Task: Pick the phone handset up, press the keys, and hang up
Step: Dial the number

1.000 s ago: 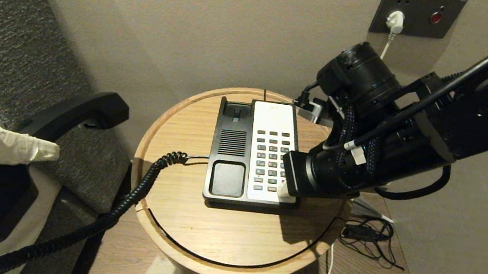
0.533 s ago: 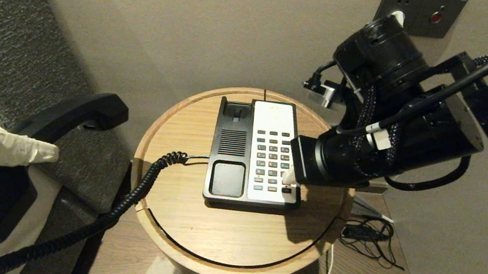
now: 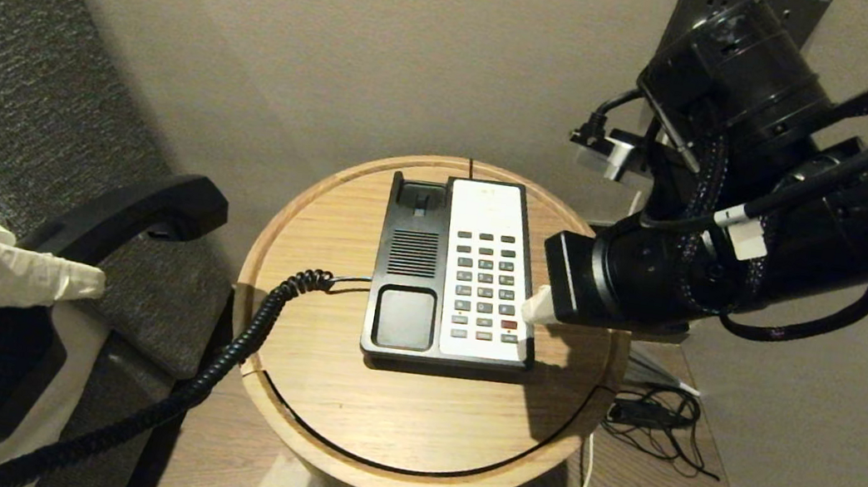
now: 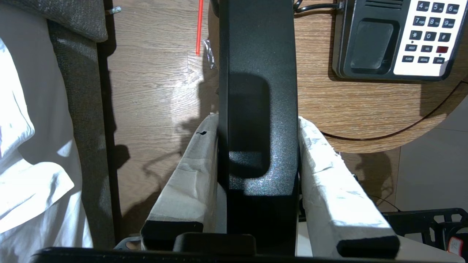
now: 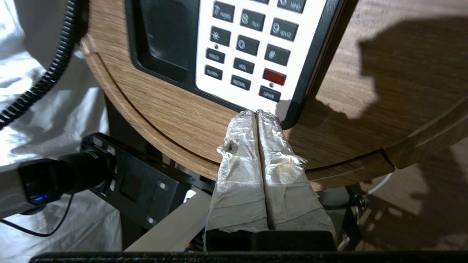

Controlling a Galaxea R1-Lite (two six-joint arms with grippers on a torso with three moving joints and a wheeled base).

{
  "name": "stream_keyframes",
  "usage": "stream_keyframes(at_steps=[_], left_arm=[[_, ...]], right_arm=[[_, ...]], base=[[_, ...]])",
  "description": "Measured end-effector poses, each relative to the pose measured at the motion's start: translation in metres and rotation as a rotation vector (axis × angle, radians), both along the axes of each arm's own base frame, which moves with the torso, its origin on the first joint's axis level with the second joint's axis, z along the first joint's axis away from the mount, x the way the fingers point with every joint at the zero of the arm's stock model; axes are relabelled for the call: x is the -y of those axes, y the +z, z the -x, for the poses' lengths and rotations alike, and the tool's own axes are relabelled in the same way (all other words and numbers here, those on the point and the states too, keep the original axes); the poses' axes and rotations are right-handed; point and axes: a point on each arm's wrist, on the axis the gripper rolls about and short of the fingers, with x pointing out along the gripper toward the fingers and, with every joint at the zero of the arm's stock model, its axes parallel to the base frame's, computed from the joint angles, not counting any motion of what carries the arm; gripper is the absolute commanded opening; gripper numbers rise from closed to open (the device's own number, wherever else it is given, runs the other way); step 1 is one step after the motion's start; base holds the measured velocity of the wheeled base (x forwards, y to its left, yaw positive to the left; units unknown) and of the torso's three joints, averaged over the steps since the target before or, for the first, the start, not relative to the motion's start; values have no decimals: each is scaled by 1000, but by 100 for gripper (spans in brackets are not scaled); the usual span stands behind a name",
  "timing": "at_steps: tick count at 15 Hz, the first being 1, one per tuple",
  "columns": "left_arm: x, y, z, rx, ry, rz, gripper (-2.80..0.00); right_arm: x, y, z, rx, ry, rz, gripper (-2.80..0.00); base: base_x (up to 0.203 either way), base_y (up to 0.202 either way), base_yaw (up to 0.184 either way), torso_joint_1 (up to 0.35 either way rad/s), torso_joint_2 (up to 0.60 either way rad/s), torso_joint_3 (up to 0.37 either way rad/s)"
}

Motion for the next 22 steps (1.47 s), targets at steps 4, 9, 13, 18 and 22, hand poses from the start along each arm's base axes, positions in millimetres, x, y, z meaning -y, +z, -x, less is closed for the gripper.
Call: stream_keyframes(at_steps=[4, 9, 13, 18, 22], left_arm=[[0, 1, 0, 3, 0, 3, -280], [0, 2, 0, 5, 0, 5, -280], [0, 2, 0, 6, 0, 6, -280], [0, 2, 0, 5, 0, 5, -280], [0, 2, 0, 5, 0, 5, -280]], right_arm=[[-5, -9, -5, -20, 0, 21, -280], [-12, -18, -12, -36, 3, 39, -280], [-15, -22, -15, -44, 5, 49, -280], [-17, -26, -19, -46, 6, 56, -280], [-17, -29, -21, -50, 2, 62, -280]], base=[[0, 0, 0, 0, 0, 0], [0, 0, 0, 0, 0, 0], [0, 0, 0, 0, 0, 0], [0, 0, 0, 0, 0, 0], [0, 0, 0, 0, 0, 0]])
